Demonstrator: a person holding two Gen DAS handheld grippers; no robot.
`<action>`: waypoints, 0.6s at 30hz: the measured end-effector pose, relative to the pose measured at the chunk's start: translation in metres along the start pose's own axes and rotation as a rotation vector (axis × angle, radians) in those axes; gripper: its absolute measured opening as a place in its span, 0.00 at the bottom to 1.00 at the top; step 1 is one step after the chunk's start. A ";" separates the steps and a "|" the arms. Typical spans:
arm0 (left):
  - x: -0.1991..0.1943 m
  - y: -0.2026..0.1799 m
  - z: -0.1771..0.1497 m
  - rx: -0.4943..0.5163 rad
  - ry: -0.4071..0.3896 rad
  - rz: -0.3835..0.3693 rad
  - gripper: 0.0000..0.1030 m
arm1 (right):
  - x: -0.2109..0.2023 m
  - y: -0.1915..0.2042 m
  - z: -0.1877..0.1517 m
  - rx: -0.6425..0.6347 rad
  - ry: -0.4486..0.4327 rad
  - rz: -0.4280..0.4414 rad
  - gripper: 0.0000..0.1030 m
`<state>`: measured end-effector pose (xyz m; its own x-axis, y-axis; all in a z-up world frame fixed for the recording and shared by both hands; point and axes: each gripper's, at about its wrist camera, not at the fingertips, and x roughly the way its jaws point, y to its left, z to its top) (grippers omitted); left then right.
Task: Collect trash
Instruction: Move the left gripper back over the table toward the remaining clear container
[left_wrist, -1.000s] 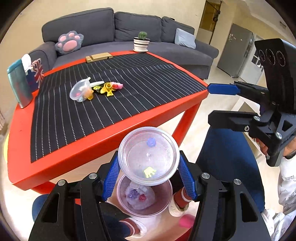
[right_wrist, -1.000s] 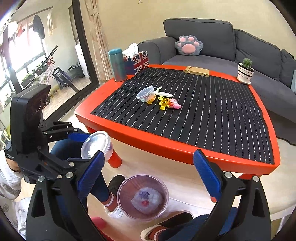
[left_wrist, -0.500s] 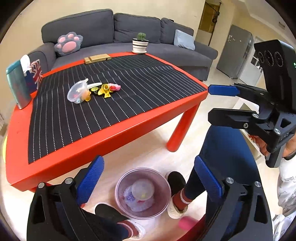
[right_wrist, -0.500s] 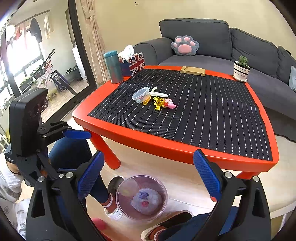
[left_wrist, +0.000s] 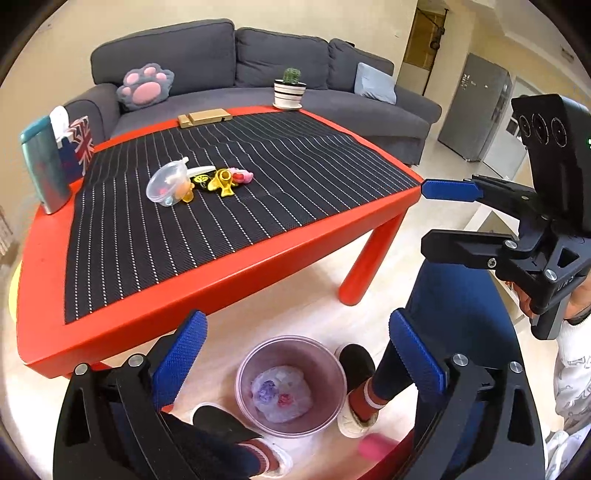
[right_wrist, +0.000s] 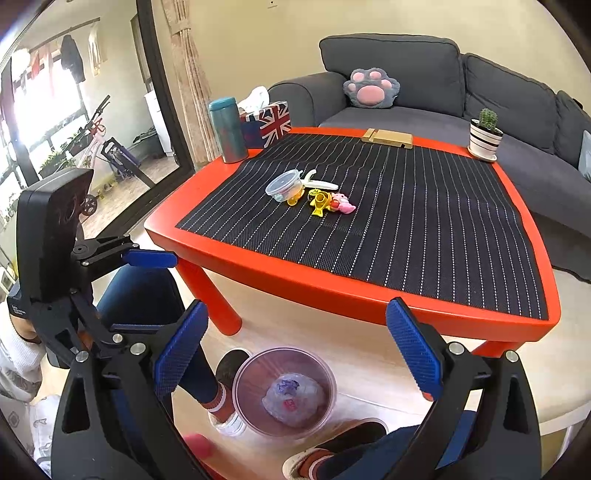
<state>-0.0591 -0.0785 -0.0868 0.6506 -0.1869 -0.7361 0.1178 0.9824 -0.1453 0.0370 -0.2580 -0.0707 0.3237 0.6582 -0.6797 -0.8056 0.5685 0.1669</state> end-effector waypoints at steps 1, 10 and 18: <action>-0.001 0.001 0.000 -0.001 -0.001 0.001 0.92 | 0.001 0.000 0.001 -0.001 0.000 0.001 0.93; -0.003 0.022 0.014 -0.024 -0.016 0.035 0.92 | 0.008 -0.003 0.012 -0.009 0.007 0.001 0.93; -0.003 0.048 0.040 -0.031 -0.030 0.066 0.92 | 0.017 -0.002 0.025 -0.029 0.016 -0.005 0.93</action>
<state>-0.0254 -0.0309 -0.0651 0.6783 -0.1208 -0.7248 0.0505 0.9917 -0.1180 0.0569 -0.2356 -0.0651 0.3199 0.6476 -0.6916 -0.8184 0.5567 0.1427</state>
